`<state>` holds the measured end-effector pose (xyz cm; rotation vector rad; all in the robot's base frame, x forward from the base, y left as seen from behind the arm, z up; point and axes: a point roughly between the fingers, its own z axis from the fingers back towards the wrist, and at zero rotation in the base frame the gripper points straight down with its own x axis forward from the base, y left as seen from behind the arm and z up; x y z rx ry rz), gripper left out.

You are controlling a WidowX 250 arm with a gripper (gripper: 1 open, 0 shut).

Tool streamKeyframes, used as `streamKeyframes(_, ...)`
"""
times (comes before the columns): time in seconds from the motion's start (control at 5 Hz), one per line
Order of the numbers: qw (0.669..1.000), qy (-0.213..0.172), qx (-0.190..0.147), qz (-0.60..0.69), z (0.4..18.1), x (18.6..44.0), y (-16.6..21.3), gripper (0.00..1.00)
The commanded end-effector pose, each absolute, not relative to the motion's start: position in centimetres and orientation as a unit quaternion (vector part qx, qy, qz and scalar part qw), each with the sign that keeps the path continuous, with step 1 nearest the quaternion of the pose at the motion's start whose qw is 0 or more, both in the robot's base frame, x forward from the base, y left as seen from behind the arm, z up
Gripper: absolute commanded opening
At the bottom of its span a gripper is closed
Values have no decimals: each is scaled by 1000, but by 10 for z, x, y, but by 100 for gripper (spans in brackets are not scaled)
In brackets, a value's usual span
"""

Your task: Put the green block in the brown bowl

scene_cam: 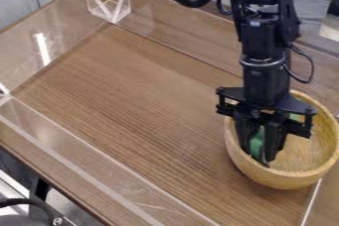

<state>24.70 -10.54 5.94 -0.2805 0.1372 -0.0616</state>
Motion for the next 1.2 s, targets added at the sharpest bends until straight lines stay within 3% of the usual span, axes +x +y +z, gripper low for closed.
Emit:
streamKeyframes(0.0,988,42,-147,-32,72,260,-105,0)
streamKeyframes(1.0,987,46,-152,-33,71,263,-102,0)
